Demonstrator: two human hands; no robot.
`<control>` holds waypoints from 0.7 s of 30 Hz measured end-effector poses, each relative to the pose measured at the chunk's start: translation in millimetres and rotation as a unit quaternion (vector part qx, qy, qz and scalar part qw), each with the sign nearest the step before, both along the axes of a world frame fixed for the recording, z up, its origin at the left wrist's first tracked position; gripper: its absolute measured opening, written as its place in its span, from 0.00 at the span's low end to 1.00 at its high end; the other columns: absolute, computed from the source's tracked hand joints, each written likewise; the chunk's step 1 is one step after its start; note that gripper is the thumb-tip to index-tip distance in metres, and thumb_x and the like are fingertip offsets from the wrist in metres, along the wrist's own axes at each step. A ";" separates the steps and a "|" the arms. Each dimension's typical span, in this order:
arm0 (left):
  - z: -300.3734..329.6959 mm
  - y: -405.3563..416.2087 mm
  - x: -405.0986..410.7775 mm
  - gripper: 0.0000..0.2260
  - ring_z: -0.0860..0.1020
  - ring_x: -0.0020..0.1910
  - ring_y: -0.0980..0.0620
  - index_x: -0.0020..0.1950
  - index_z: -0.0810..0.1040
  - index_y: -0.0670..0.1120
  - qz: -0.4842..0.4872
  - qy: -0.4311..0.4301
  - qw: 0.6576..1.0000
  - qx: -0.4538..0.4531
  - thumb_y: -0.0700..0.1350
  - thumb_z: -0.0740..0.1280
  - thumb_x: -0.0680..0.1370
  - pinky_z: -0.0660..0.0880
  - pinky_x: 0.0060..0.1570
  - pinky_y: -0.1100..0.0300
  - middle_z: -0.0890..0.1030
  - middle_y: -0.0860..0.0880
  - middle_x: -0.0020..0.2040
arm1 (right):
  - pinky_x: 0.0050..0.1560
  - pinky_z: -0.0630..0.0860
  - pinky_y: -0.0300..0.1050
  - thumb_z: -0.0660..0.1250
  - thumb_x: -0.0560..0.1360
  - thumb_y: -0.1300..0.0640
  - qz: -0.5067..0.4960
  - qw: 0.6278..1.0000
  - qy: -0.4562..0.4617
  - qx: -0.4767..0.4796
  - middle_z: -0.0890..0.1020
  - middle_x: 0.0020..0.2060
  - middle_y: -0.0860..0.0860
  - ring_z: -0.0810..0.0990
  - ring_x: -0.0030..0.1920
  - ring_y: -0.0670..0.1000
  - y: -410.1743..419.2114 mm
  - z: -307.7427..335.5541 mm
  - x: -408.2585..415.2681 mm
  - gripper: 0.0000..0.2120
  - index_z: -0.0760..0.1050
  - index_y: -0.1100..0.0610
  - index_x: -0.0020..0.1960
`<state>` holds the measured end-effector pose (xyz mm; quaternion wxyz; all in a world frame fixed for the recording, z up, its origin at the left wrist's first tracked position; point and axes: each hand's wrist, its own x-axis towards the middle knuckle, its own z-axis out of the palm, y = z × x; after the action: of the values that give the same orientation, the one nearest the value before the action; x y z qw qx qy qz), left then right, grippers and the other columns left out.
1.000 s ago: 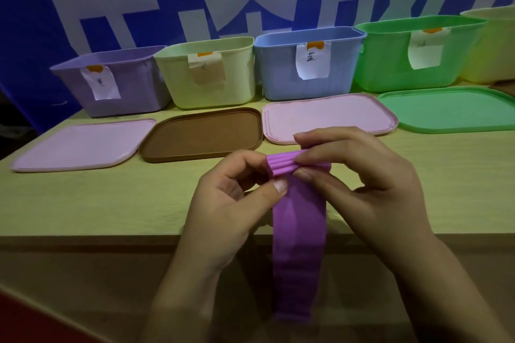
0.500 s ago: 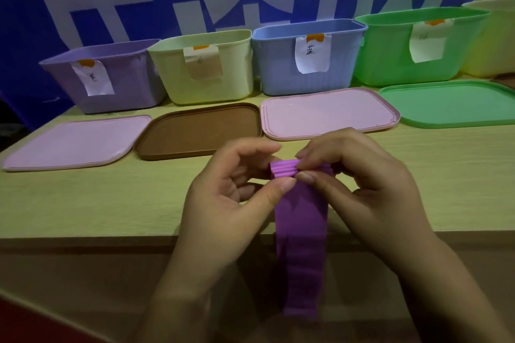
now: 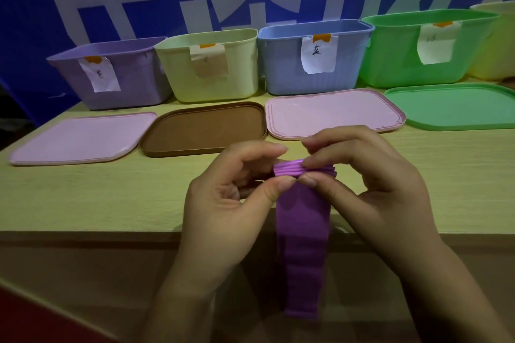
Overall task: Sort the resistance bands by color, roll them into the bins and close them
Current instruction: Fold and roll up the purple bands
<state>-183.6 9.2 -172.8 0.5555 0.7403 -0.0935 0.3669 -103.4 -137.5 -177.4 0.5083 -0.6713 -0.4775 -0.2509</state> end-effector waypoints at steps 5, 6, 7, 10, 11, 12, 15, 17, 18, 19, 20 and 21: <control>-2.5 1.2 0.3 0.08 0.82 0.46 0.57 0.47 0.82 0.50 0.004 -0.009 0.999 0.036 0.39 0.72 0.70 0.77 0.46 0.65 0.83 0.58 0.44 | 0.51 0.75 0.39 0.67 0.73 0.57 0.044 0.997 0.062 0.002 0.80 0.47 0.49 0.79 0.51 0.46 1.1 -1.4 -0.5 0.04 0.77 0.57 0.45; -3.4 2.0 0.2 0.08 0.82 0.46 0.57 0.46 0.83 0.49 0.006 -0.007 0.999 0.031 0.39 0.73 0.70 0.77 0.46 0.65 0.84 0.58 0.44 | 0.50 0.77 0.41 0.67 0.73 0.56 0.053 0.996 0.074 0.005 0.80 0.48 0.49 0.79 0.51 0.46 0.7 -1.7 -0.7 0.04 0.77 0.56 0.46; -3.8 2.2 -0.3 0.07 0.82 0.45 0.57 0.43 0.83 0.49 0.009 -0.003 1.000 0.023 0.38 0.74 0.69 0.77 0.46 0.65 0.84 0.57 0.43 | 0.51 0.77 0.43 0.68 0.73 0.55 0.061 0.995 0.081 0.005 0.80 0.49 0.47 0.79 0.52 0.47 -0.2 -1.6 -0.9 0.05 0.77 0.55 0.47; -2.5 1.0 -1.0 0.09 0.82 0.44 0.59 0.44 0.82 0.51 0.026 0.003 1.000 -0.004 0.38 0.73 0.68 0.77 0.45 0.67 0.84 0.58 0.42 | 0.51 0.78 0.47 0.69 0.72 0.52 0.059 0.996 0.068 -0.002 0.78 0.54 0.45 0.78 0.56 0.49 -4.6 -0.7 -0.6 0.09 0.76 0.51 0.51; -2.0 0.8 -1.0 0.09 0.82 0.44 0.59 0.44 0.82 0.51 0.031 0.004 0.999 -0.011 0.39 0.72 0.68 0.77 0.44 0.68 0.84 0.58 0.41 | 0.51 0.78 0.48 0.69 0.72 0.52 0.054 0.997 0.059 -0.005 0.77 0.55 0.45 0.78 0.57 0.50 -5.5 -0.7 0.0 0.09 0.76 0.51 0.51; -1.6 0.8 -0.8 0.09 0.82 0.44 0.60 0.44 0.82 0.51 0.034 0.005 0.999 -0.016 0.39 0.72 0.68 0.77 0.44 0.68 0.84 0.58 0.41 | 0.50 0.77 0.50 0.69 0.72 0.52 0.049 0.997 0.052 -0.008 0.77 0.55 0.45 0.78 0.57 0.50 -6.0 -1.1 0.4 0.08 0.76 0.51 0.50; 0.4 -0.5 -0.7 0.08 0.82 0.44 0.60 0.44 0.82 0.52 0.031 0.020 0.999 -0.030 0.42 0.73 0.68 0.77 0.43 0.68 0.84 0.59 0.41 | 0.50 0.77 0.49 0.69 0.72 0.55 0.025 0.999 0.040 -0.004 0.78 0.54 0.47 0.78 0.56 0.49 -5.0 -2.5 2.1 0.05 0.77 0.53 0.47; 1.8 -1.7 -1.1 0.08 0.82 0.43 0.60 0.43 0.82 0.52 0.028 0.032 0.998 -0.042 0.42 0.72 0.67 0.76 0.42 0.69 0.84 0.58 0.40 | 0.53 0.75 0.42 0.69 0.72 0.57 0.005 1.000 0.022 0.005 0.79 0.52 0.49 0.78 0.55 0.46 -3.4 -3.7 2.3 0.03 0.78 0.55 0.46; 2.5 -2.0 -1.1 0.08 0.82 0.42 0.61 0.43 0.82 0.51 0.029 0.035 0.998 -0.045 0.42 0.71 0.67 0.76 0.42 0.69 0.84 0.58 0.40 | 0.53 0.74 0.39 0.69 0.72 0.58 0.000 1.000 0.015 0.011 0.79 0.51 0.50 0.78 0.55 0.45 -2.6 -4.6 2.2 0.03 0.78 0.55 0.45; 3.1 -2.2 -1.2 0.08 0.82 0.42 0.61 0.43 0.82 0.51 0.029 0.038 0.998 -0.046 0.41 0.71 0.66 0.76 0.41 0.70 0.84 0.58 0.40 | 0.53 0.73 0.38 0.70 0.71 0.58 -0.003 1.000 0.014 0.017 0.79 0.51 0.50 0.78 0.55 0.45 -1.7 -5.4 1.8 0.03 0.78 0.54 0.45; 3.3 -1.8 -1.1 0.08 0.82 0.42 0.61 0.43 0.82 0.50 0.028 0.042 0.998 -0.049 0.41 0.71 0.66 0.75 0.40 0.71 0.84 0.58 0.40 | 0.53 0.74 0.39 0.70 0.71 0.58 -0.003 1.000 0.020 0.022 0.80 0.50 0.50 0.78 0.55 0.45 -0.5 -6.3 1.3 0.03 0.78 0.54 0.44; 3.7 -1.4 -1.2 0.08 0.82 0.41 0.61 0.44 0.82 0.49 0.025 0.046 0.997 -0.052 0.41 0.71 0.66 0.75 0.40 0.72 0.84 0.58 0.40 | 0.53 0.75 0.41 0.70 0.71 0.58 0.002 0.999 0.032 0.030 0.80 0.50 0.50 0.78 0.55 0.45 0.8 -6.9 0.8 0.03 0.78 0.53 0.44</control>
<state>-184.8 7.8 -169.1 0.5877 0.7286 -0.0304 0.3506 -102.6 -136.7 -184.3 0.5438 -0.6627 -0.4543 -0.2423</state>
